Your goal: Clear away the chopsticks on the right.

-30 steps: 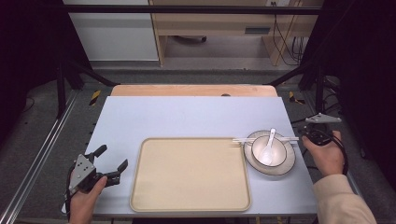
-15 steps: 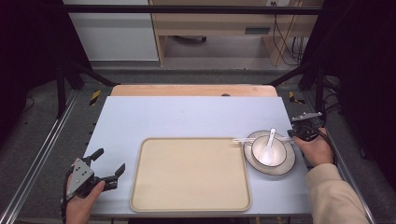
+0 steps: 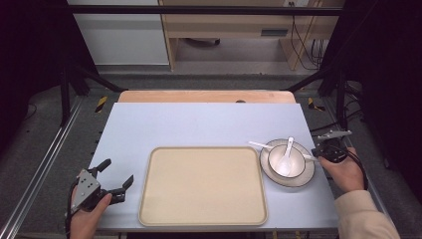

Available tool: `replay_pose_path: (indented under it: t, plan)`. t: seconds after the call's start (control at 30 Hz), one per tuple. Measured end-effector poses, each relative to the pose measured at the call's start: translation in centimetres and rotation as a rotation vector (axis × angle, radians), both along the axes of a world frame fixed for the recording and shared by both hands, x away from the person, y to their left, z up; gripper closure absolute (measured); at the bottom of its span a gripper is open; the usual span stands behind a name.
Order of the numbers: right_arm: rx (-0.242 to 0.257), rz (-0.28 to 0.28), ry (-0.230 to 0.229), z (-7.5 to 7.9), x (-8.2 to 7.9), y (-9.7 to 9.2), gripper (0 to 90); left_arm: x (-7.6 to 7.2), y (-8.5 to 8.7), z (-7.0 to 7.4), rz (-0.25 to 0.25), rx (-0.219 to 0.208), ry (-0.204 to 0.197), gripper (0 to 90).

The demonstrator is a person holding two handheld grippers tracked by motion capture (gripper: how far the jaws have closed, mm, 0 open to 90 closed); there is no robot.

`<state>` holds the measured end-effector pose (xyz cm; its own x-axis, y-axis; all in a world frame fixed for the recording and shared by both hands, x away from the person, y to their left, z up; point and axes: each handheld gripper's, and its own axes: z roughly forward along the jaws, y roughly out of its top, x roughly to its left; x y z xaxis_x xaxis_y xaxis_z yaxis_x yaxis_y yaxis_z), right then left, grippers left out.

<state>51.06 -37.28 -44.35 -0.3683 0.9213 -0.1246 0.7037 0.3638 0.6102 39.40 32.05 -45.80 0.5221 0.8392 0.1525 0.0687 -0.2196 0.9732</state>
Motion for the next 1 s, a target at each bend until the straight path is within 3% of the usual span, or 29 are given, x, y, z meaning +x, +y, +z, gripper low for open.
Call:
replay_pose_path:
  t: [0.17,0.2,0.27,0.37,0.6,1.0]
  plan:
    - [0.039,0.002,-0.025,0.0,-1.5,-0.7,87.4,0.1,0.1,0.0,0.006,-0.006,0.003,6.6]
    - [0.041,0.013,-0.071,0.3,-1.9,-0.9,85.8,0.0,0.1,0.0,0.006,-0.006,0.001,6.6]
    - [0.060,0.028,-0.090,0.5,-2.1,-0.9,84.2,0.0,0.0,0.1,0.006,-0.003,0.001,6.7]
    - [0.085,0.118,-0.135,1.2,-2.3,-0.2,77.5,0.0,-0.2,0.1,0.003,-0.003,0.001,6.6]
    - [0.078,0.190,-0.112,1.0,-1.9,0.6,74.8,0.0,-0.3,0.0,-0.005,0.007,0.006,6.6]
    - [0.080,0.207,-0.089,0.5,-1.6,0.6,76.3,0.0,-0.3,-0.1,-0.004,0.009,0.010,6.7]
